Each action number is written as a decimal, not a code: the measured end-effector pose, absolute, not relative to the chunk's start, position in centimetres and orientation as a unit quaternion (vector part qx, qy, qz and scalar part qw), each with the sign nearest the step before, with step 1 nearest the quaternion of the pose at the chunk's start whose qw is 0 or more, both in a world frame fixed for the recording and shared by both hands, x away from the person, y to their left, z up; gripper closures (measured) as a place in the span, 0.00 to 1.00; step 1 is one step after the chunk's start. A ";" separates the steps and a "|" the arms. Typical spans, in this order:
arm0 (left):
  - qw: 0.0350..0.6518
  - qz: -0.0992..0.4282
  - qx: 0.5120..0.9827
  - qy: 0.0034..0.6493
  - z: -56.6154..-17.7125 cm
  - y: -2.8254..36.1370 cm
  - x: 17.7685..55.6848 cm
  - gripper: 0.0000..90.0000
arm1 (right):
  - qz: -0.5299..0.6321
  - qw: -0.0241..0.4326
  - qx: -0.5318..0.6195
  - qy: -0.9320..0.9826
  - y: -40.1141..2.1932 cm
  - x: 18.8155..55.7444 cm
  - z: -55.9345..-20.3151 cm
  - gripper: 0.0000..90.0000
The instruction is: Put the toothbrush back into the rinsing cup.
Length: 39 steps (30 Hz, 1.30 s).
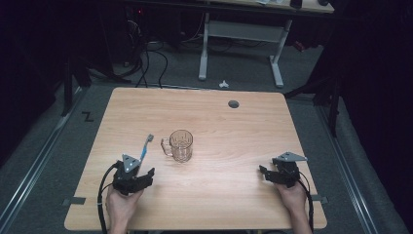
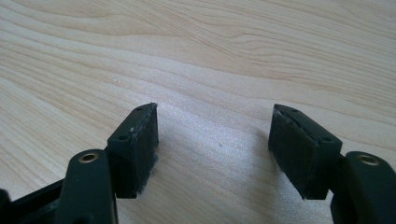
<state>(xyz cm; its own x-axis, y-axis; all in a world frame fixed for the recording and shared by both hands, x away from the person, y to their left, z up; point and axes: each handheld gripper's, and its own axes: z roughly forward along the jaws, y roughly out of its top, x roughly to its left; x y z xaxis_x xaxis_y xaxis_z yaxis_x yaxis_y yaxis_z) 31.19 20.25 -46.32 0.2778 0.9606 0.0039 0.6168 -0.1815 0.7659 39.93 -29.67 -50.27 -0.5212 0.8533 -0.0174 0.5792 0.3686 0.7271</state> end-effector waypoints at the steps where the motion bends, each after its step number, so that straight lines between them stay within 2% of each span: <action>1: 0.339 0.257 0.723 0.544 -46.2 20.4 31.2 0.39 | 0.341 0.201 0.446 0.803 -29.7 39.9 -50.3 0.37; 11: 0.341 0.260 0.716 0.552 -45.3 21.8 31.8 0.40 | 0.341 0.202 0.445 0.803 -29.7 39.9 -50.3 0.37; 24: 0.277 0.242 0.747 0.553 -44.9 21.9 34.0 0.43 | 0.342 0.202 0.445 0.803 -29.6 39.9 -50.3 0.37; 39: 0.255 0.227 0.759 0.554 -44.5 21.5 36.3 0.37 | 0.342 0.202 0.445 0.803 -29.6 39.9 -50.3 0.37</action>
<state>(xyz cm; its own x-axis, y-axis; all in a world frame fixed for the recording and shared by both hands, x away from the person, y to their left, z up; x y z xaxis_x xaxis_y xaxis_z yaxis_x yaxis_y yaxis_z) 36.35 21.50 -44.50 0.2820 0.9574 0.0621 0.7254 -0.2551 0.6393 39.90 -29.64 -50.28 -0.5219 0.8528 -0.0194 0.5774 0.3699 0.7278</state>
